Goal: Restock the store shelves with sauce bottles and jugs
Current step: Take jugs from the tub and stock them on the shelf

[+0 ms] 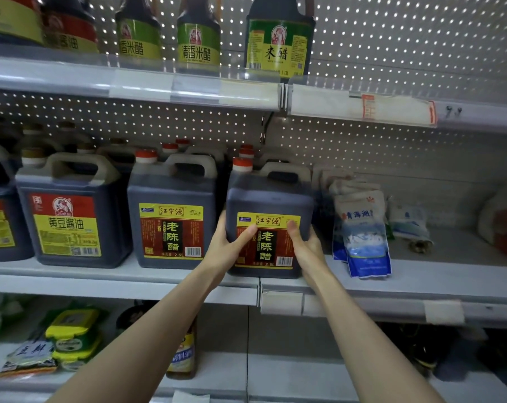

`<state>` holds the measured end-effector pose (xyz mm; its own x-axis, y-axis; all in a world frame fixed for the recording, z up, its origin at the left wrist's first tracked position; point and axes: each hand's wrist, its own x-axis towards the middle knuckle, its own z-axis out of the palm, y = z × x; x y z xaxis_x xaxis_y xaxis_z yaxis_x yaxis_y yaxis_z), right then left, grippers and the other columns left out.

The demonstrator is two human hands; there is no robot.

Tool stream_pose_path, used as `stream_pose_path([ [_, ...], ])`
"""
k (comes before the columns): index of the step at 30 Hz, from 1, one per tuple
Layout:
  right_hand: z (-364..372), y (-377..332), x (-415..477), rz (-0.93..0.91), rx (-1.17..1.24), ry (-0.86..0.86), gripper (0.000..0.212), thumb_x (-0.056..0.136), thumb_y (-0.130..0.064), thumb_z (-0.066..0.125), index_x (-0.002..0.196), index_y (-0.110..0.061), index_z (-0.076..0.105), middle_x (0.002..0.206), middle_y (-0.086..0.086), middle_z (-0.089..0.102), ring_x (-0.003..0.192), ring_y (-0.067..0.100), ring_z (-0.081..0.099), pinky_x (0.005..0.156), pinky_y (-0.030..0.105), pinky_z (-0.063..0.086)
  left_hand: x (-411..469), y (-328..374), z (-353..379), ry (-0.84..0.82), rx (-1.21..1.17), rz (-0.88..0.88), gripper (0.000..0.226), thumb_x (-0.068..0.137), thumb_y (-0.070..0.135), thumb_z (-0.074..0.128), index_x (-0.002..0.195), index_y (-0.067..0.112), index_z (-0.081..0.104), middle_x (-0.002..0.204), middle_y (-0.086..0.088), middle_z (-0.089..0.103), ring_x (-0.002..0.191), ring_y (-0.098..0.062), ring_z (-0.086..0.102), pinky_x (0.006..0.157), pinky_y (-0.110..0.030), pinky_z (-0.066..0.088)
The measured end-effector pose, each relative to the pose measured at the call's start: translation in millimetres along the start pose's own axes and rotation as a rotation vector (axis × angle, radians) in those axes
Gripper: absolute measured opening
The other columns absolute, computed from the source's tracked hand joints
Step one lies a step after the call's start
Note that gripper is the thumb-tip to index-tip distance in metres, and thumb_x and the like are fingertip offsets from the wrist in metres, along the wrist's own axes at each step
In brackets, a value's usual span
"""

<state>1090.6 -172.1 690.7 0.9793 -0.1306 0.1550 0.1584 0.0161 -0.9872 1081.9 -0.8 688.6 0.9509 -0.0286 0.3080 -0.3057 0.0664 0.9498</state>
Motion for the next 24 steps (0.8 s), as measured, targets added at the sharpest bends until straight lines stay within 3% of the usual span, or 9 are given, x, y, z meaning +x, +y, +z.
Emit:
stream_pose_path([
  [3,-0.7,0.6,3.1,0.012,-0.016,0.010,0.070,0.078,-0.053,0.057,0.138,-0.021,0.041,0.113,0.001,0.065,0.083,0.004,0.062,0.064,0.020,0.049,4.0,-0.3,2.2,-0.003,0.007,-0.006,0.072,0.079,0.038,0.068,0.142,0.027,0.035,0.124,0.005,0.062,0.112,-0.009,0.060,0.080,-0.019,0.051],
  [7,-1.4,1.9,5.5,0.040,-0.028,0.017,0.061,0.087,-0.049,0.054,0.140,-0.021,0.040,0.108,-0.003,0.062,0.081,0.003,0.060,0.061,0.019,0.047,3.2,-5.5,4.2,0.024,0.025,-0.007,0.058,0.086,0.031,0.065,0.137,0.026,0.039,0.117,0.009,0.062,0.107,-0.005,0.060,0.076,-0.013,0.048],
  [10,-1.2,3.4,3.3,0.055,-0.064,-0.004,0.073,0.079,-0.058,0.053,0.142,-0.023,0.037,0.115,-0.001,0.062,0.083,0.006,0.060,0.063,0.019,0.047,-2.6,-12.5,5.7,0.038,0.029,-0.017,0.053,0.086,0.032,0.064,0.133,0.029,0.040,0.113,0.014,0.061,0.102,0.002,0.059,0.073,-0.008,0.047],
  [13,-2.0,4.9,3.0,0.072,-0.093,-0.020,0.094,0.064,-0.068,0.052,0.144,-0.023,0.035,0.127,0.006,0.061,0.093,0.013,0.062,0.070,0.022,0.050,-5.3,-16.8,5.6,0.037,0.024,-0.027,0.059,0.081,0.035,0.067,0.133,0.031,0.039,0.115,0.016,0.061,0.102,0.003,0.059,0.074,-0.010,0.047],
  [16,-3.0,7.0,4.0,0.102,-0.112,-0.014,0.113,0.052,-0.079,0.053,0.148,-0.022,0.029,0.132,0.007,0.059,0.109,0.021,0.062,0.089,0.034,0.052,-5.2,-20.5,3.6,0.027,0.005,-0.034,0.057,0.081,0.030,0.070,0.132,0.031,0.042,0.115,0.013,0.064,0.100,0.003,0.062,0.072,-0.009,0.049],
  [21,-4.8,7.8,4.4,0.096,-0.096,-0.012,0.098,0.061,-0.072,0.051,0.145,-0.024,0.034,0.126,0.006,0.062,0.098,0.017,0.063,0.077,0.027,0.052,-5.4,-23.6,4.4,0.037,0.016,-0.007,0.053,0.085,0.023,0.068,0.132,0.026,0.045,0.113,0.010,0.065,0.099,0.005,0.063,0.073,-0.007,0.048],
  [24,-4.7,8.2,5.3,0.092,-0.087,-0.011,0.101,0.059,-0.073,0.052,0.145,-0.023,0.035,0.126,0.006,0.062,0.101,0.018,0.063,0.084,0.031,0.052,-4.7,-23.8,4.8,0.036,0.022,0.003,0.054,0.085,0.024,0.068,0.133,0.025,0.044,0.113,0.010,0.065,0.098,0.005,0.063,0.074,-0.007,0.048],
])
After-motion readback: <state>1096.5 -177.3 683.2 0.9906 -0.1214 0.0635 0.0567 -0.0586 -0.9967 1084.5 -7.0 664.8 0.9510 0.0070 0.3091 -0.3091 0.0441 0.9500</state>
